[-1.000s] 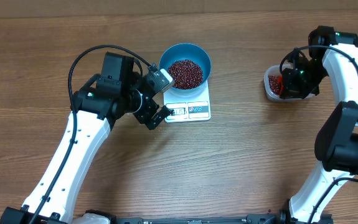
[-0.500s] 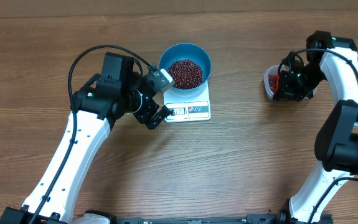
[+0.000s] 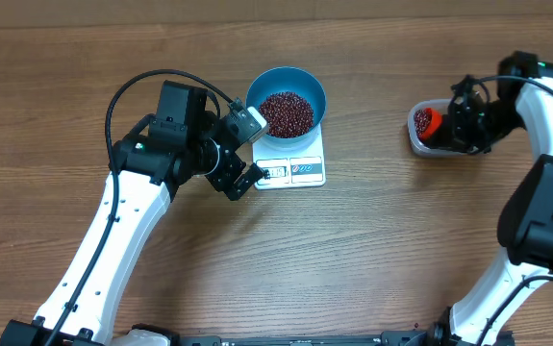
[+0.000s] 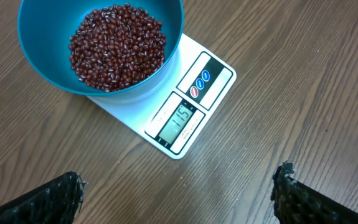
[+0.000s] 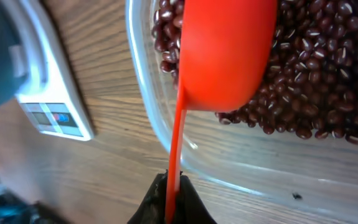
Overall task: Scoop item into bowl and weigh 150g on scale
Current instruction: 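Dip the red scoop into the bean tub and lift it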
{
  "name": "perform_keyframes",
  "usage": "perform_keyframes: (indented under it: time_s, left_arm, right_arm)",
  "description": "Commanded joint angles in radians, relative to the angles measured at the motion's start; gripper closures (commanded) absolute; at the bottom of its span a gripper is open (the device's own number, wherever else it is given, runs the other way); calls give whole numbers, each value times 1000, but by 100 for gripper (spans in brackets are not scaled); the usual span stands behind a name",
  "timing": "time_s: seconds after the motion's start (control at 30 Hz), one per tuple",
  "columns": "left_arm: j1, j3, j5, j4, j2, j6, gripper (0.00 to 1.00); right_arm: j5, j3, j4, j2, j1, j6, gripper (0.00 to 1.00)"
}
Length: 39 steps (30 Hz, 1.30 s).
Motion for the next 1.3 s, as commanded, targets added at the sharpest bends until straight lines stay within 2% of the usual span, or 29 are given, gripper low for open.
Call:
perform_keyframes:
  time_s: [0.0,0.37,0.67,0.9,1.27]
  left_arm:
    - [2,-4,4,0,4,-14,0]
    - [2,-4,3,0,4,-14,0]
    - [2,-4,3,0,4,-14,0]
    - [2,-4,3,0,4,-14,0]
    - [2,-4,3,0,4,-14,0]
  right_arm:
    - [-146,-4,-12,11,-45,-89,96]
    - [-220,-4,-49,11,-169,-138,96]
    - [-396,-4,-152,11,-226,-307,96]
    - [-517,-4,-248,11,-211,-436,96]
    - [-634,-4,-266,11,-87,-441,96]
